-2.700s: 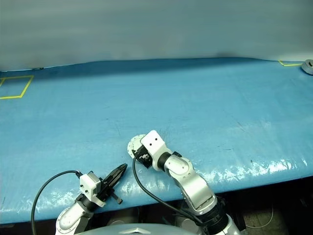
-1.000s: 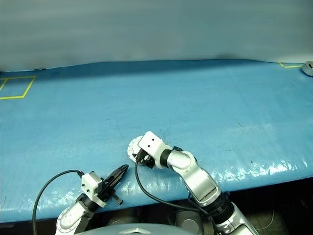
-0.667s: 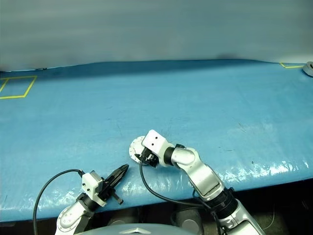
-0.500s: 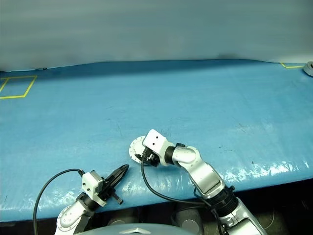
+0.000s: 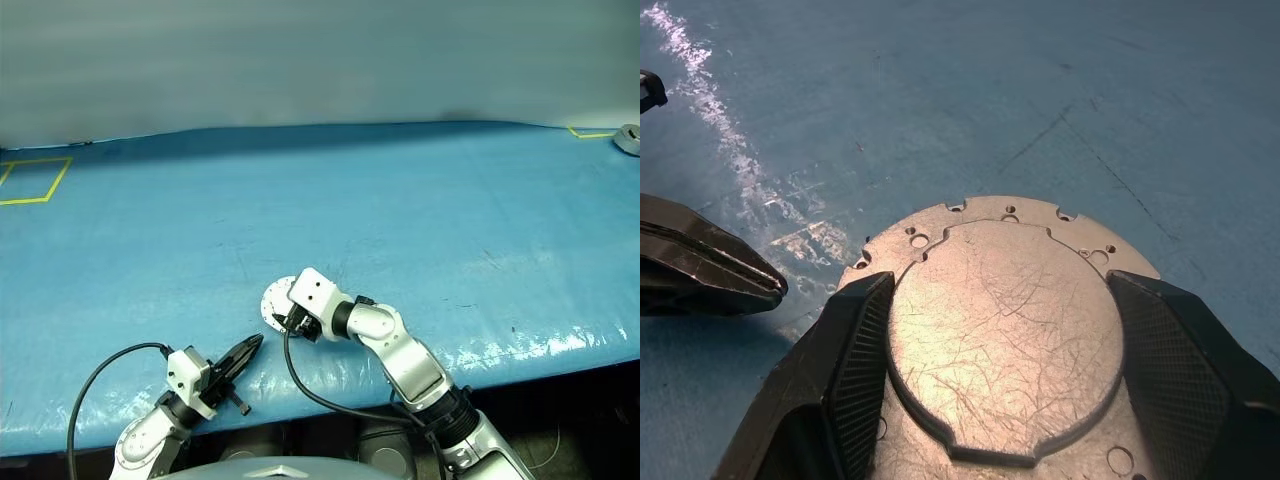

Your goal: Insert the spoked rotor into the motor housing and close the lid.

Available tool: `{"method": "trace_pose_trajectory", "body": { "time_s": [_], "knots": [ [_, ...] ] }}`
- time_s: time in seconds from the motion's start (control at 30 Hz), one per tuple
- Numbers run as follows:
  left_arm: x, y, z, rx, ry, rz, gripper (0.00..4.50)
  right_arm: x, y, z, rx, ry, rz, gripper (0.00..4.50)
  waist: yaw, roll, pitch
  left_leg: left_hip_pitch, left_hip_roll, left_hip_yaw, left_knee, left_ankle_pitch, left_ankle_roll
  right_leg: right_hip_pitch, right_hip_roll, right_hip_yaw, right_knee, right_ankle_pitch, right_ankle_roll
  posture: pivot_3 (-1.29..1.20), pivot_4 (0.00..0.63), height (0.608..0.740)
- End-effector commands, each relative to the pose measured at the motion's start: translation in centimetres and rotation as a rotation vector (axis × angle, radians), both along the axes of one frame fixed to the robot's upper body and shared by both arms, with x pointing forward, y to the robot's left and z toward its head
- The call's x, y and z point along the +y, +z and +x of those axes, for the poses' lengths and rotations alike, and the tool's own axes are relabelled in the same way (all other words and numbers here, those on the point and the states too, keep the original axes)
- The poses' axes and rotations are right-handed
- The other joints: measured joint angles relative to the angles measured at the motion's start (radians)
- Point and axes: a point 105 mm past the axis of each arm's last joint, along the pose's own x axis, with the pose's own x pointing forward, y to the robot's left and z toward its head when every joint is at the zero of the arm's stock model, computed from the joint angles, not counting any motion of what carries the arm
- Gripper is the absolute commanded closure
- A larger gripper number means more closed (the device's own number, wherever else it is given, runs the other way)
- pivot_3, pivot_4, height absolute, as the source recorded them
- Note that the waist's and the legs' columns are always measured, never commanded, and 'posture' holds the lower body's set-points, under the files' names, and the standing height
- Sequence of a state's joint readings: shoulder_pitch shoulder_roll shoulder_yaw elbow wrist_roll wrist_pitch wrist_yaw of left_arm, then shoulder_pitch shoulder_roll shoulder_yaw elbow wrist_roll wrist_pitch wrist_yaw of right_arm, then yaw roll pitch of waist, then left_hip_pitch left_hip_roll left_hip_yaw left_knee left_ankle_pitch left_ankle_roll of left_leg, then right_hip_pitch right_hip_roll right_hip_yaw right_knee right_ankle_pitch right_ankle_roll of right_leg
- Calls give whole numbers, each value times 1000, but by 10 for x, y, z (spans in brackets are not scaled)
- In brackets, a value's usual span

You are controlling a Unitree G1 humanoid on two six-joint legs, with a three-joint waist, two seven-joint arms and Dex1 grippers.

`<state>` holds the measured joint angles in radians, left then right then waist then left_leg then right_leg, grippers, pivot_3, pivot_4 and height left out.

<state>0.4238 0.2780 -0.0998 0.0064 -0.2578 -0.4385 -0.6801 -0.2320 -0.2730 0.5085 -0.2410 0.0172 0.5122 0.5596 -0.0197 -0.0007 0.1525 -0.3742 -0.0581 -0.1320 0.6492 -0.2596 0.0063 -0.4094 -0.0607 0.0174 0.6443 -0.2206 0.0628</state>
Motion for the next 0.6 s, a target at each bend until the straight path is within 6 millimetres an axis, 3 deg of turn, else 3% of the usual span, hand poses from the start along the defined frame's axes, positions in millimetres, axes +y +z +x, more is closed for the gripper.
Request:
{"method": "trace_pose_trajectory", "body": {
  "time_s": [0.03,0.2,0.33,0.5,0.6],
  "knots": [
    [8,3,5,23,41,-32,4500,-11,-18,3,74,-57,-58,1460,0,0,0,0,0,0,0,0,0,0,0,0,0,0,0,0,150,740],
    [27,17,33,189,200,-119,4500,-10,-22,0,94,-55,-70,1460,-1,1,-2,1,0,-1,0,0,0,1,0,-1,0,0,1,0,150,740],
    [35,47,56,310,216,-285,4500,-9,-24,-2,100,-55,-73,1460,-2,1,-3,2,0,-3,0,0,0,1,1,-2,1,0,1,0,150,740],
    [18,79,64,404,118,-385,4500,-8,-25,-3,103,-60,-72,1460,-5,1,-3,2,-1,-2,0,1,-1,1,0,-1,0,1,1,0,150,740],
    [4,82,62,466,58,-386,4500,-9,-25,-2,103,-69,-72,1460,-4,1,-3,2,-1,-2,-1,1,-1,1,0,-1,0,2,0,0,150,740]
  ]
}}
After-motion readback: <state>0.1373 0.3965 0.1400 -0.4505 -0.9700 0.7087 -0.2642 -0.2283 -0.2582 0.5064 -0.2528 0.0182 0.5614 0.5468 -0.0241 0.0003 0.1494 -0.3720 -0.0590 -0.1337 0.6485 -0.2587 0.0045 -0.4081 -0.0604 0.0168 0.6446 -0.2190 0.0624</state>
